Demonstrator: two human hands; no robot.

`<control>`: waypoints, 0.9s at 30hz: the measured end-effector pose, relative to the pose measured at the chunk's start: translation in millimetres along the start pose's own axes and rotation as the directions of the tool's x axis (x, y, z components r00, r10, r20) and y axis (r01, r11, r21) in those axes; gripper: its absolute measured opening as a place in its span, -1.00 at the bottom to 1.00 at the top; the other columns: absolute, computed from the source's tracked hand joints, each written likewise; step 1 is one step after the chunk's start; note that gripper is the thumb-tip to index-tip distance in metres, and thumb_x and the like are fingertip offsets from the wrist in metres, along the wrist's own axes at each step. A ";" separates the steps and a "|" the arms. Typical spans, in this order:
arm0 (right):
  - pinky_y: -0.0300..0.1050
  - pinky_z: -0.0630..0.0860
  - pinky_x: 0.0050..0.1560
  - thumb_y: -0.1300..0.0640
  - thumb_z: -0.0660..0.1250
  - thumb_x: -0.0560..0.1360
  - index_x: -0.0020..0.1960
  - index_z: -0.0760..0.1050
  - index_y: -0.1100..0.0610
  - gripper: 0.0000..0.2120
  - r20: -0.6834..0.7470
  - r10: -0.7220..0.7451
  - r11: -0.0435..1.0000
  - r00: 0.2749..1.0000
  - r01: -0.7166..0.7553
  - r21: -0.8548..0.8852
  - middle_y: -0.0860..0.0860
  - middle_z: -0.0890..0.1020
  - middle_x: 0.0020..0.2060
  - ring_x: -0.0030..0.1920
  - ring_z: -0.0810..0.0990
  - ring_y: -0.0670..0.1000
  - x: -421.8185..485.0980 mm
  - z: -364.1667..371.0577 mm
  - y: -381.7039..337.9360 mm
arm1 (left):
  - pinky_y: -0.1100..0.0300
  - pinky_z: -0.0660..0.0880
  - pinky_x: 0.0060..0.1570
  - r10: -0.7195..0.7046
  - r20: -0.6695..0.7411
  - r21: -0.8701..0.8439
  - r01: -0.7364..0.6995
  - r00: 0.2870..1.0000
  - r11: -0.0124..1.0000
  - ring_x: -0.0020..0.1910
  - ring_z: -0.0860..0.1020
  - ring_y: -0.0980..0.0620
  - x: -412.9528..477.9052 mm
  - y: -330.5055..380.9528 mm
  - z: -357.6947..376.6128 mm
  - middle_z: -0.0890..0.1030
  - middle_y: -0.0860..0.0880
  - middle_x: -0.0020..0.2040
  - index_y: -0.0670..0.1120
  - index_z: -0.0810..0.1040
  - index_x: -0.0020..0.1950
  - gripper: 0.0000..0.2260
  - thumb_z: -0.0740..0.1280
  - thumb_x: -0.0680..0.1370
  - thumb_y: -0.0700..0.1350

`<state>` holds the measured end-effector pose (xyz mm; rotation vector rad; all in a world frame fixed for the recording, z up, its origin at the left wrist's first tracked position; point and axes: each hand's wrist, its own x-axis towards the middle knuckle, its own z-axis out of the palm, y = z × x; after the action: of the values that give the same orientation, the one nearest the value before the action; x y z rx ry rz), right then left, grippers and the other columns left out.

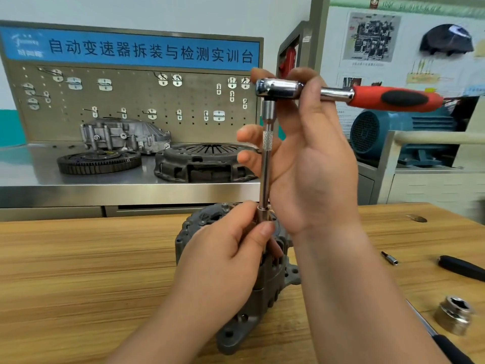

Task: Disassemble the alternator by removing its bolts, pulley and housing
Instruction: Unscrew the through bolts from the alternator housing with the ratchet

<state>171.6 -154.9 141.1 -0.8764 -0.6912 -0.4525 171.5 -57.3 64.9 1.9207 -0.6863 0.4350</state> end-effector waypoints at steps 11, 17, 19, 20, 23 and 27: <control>-0.15 0.53 -0.37 0.14 0.10 0.65 0.00 0.42 0.02 -0.85 -0.003 -0.243 0.892 0.970 0.222 -0.395 0.06 0.59 0.06 -0.35 0.60 0.02 -4.5 5.1 1.1 | -0.13 0.55 -0.10 0.010 -0.019 -0.057 -0.012 1.000 0.998 -0.15 0.60 0.13 -1.8 0.6 1.1 0.65 0.22 -0.15 0.11 0.52 -0.02 -0.75 0.12 0.55 0.17; -0.19 0.51 -0.38 0.04 0.04 0.64 0.04 0.42 0.03 -0.81 0.010 0.025 0.998 1.000 -0.026 0.049 0.04 0.63 0.06 -0.38 0.60 0.00 -1.6 1.4 -3.0 | 0.01 0.47 -0.31 0.044 -0.010 -0.012 -0.045 0.999 0.999 -0.37 0.49 0.14 -0.9 -0.1 -0.5 0.56 0.19 -0.36 0.14 0.47 -0.15 -0.78 0.08 0.59 0.11; -0.18 0.51 -0.39 0.05 0.06 0.65 0.03 0.42 0.04 -0.82 -0.018 -0.003 1.000 1.000 0.003 -0.014 0.10 0.61 0.11 -0.37 0.59 0.01 -1.3 0.0 -3.2 | 0.01 0.48 -0.34 0.017 -0.003 -0.013 -0.017 1.000 1.000 -0.40 0.49 0.13 -0.7 -0.3 -0.1 0.57 0.15 -0.36 0.13 0.46 -0.17 -0.80 0.12 0.54 0.14; -0.17 0.52 -0.39 0.07 0.07 0.65 0.03 0.43 0.04 -0.83 -0.036 -0.057 0.993 0.998 0.052 -0.108 0.14 0.60 0.14 -0.35 0.60 0.01 -1.5 -0.7 -3.0 | -0.03 0.52 -0.30 0.001 -0.001 -0.014 -0.001 1.000 1.000 -0.37 0.53 0.12 -0.7 -0.3 0.1 0.60 0.15 -0.34 0.14 0.47 -0.15 -0.83 0.13 0.50 0.14; -0.11 0.56 -0.33 0.17 0.14 0.63 0.00 0.42 0.07 -0.90 0.046 -0.332 0.811 0.942 0.310 -0.496 0.11 0.59 -0.02 -0.30 0.57 0.08 -1.6 -0.8 -1.3 | -0.11 0.57 -0.13 -0.037 -0.005 -0.054 0.036 0.999 0.998 -0.23 0.61 0.16 -0.2 -0.3 1.8 0.65 0.24 -0.21 0.17 0.50 -0.08 -0.83 0.15 0.54 0.15; -0.10 0.53 -0.33 0.21 0.16 0.61 0.01 0.41 0.07 -0.91 0.124 -0.424 0.680 0.897 0.406 -0.611 0.06 0.55 -0.07 -0.30 0.58 0.13 -2.8 2.8 2.4 | -0.15 0.56 -0.04 -0.032 -0.003 -0.105 0.031 0.999 0.994 -0.11 0.63 0.11 0.0 -0.2 2.9 0.67 0.23 -0.13 0.14 0.53 0.01 -0.76 0.17 0.49 0.18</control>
<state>170.1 -151.0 139.1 -1.3420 -0.7250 -1.1579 171.6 -59.9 63.6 1.8284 -0.6618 0.3766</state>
